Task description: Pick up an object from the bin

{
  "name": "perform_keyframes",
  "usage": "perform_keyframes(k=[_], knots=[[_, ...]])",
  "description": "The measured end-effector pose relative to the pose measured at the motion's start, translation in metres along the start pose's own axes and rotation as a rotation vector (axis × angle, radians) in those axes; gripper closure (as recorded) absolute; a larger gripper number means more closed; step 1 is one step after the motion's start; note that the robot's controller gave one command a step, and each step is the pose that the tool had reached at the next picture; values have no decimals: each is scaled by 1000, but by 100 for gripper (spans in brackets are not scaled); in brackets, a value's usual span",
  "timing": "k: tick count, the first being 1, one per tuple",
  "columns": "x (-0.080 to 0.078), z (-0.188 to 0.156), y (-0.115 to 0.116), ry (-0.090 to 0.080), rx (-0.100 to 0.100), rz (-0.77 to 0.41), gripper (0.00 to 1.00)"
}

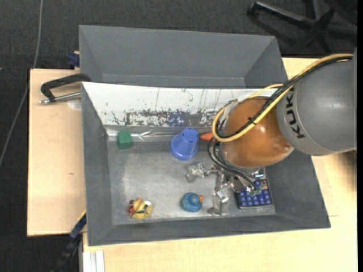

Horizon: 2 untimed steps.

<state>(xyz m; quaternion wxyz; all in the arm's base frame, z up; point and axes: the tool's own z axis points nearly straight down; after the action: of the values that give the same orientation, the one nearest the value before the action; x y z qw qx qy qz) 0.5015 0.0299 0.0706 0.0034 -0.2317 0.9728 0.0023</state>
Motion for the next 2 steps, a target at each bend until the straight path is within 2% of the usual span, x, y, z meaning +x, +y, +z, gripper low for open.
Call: perform_keyframes(k=[1, 2], knots=[[7, 0, -29, -1, -1, 119, 0], [19, -20, -47, -4, 1, -41, 0]])
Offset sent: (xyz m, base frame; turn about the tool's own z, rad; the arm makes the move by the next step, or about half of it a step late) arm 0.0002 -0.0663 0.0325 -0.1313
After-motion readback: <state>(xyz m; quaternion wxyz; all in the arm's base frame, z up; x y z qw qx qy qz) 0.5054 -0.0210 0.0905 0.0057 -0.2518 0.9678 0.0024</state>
